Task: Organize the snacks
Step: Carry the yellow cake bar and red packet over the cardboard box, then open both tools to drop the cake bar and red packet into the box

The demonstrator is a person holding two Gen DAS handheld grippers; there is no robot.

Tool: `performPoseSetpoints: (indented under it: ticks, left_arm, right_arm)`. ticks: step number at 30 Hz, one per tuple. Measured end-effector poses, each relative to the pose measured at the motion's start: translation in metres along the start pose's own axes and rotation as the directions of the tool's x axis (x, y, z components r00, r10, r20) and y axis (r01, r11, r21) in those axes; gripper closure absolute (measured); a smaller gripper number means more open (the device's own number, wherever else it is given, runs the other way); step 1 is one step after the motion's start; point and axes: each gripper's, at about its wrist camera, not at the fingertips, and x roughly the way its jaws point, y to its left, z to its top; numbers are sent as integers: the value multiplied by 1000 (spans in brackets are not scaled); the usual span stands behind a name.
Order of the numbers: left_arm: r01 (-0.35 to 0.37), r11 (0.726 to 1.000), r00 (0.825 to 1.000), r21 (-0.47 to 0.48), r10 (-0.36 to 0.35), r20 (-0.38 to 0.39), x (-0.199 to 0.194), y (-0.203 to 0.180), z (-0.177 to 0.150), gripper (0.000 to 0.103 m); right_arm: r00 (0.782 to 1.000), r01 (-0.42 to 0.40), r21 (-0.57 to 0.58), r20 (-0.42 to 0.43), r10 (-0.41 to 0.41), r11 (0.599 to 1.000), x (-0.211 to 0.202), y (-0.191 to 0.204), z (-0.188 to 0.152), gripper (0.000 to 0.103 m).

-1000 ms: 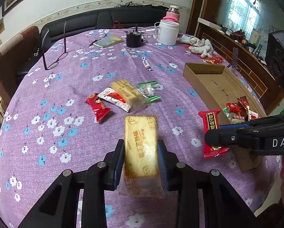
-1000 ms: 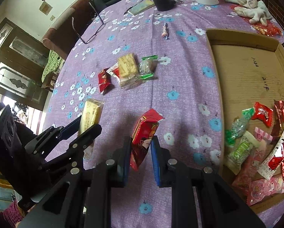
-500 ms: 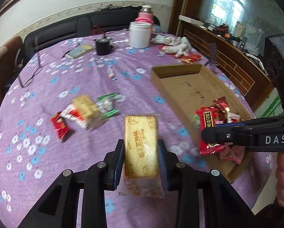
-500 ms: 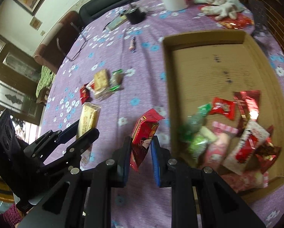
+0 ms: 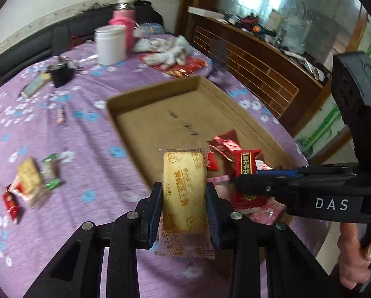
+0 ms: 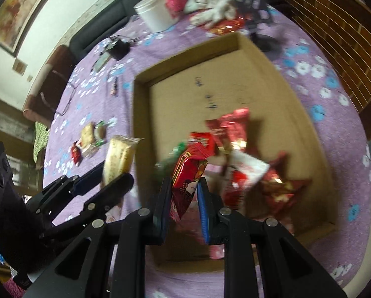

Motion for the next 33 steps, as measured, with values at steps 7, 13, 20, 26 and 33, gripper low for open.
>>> performPoseSetpoints:
  ticks: [7,13,20,26,33]
  left_arm:
    - [16,998,996,57,-11,-86,40,-28,-1,69]
    - [5,997,995,82,3,-104,57,-35,4,69]
    - [12,998,996,57,-6,-88,54,-31,10,63]
    - [14,999,998,38,-12,-61,42,-28,11,55]
    - [15,1000,999,-14,-16,-39,25,-12,10,55]
  right_arm:
    - [999,35,45,-12,-34,998,3,-30,2,83]
    - [998,60,56,3,-61,997,7,-44,11,83]
    - [995,87,51,35,-88,995,0,-48,18,81]
    - [992,96,57,71,-100,994,-12,-45,20,81]
    - [994,74,40,84,-77,996,-18,-29,17,81]
